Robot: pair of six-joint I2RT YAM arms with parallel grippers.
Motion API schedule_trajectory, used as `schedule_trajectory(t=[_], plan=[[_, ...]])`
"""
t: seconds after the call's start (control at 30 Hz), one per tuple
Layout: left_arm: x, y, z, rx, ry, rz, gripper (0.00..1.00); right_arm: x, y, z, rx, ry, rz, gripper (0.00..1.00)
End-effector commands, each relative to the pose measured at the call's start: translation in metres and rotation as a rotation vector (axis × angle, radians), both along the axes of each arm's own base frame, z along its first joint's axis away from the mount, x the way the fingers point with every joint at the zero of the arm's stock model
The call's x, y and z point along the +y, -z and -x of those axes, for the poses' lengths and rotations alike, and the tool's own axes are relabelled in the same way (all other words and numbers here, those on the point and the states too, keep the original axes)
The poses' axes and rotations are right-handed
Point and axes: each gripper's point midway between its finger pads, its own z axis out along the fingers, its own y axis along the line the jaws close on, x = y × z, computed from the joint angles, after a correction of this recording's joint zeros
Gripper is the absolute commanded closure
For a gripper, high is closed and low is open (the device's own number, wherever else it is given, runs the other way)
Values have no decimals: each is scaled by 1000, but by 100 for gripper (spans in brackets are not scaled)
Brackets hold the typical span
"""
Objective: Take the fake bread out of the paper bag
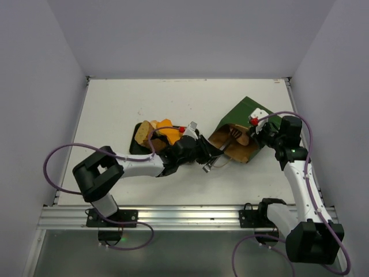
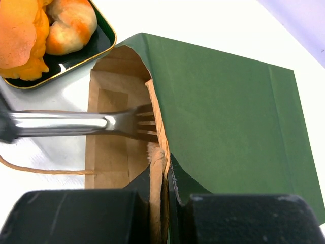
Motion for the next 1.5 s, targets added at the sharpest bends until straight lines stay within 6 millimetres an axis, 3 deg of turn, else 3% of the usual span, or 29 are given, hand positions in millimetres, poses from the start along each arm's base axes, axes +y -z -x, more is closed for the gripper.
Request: schedule_trajectory(t=[0.0, 0.17, 0.43, 0.63, 0.77, 0.9, 0.93, 0.97, 1.2, 1.47], plan=[[11, -41, 14, -96, 24, 61, 100, 0, -15, -3, -49, 5, -13, 100], [32, -46, 31, -107, 34, 48, 100, -3, -15, -3, -52, 15, -10, 100], [72, -33, 62, -82, 61, 11, 100, -2, -16, -4, -53, 12, -18, 100], [90, -45, 77, -109, 94, -11, 100, -3, -17, -3, -57, 17, -17, 100], [115, -57, 84, -133, 64, -34, 100, -3, -16, -3, -53, 19, -19, 100], [145, -65, 76, -173, -37, -91, 100, -4, -17, -4, -56, 19, -19, 100], [151, -76, 75, -203, -49, -89, 100, -4, -15, -4, -52, 17, -19, 100], [160, -70, 71, -193, -72, -134, 100, -3, -16, -4, -53, 18, -20, 100], [196, -73, 54, -240, -145, -247, 100, -2, -17, -3, -57, 14, -21, 100], [230, -88, 67, -309, -111, -381, 100, -2, -16, -3, -58, 9, -20, 100]])
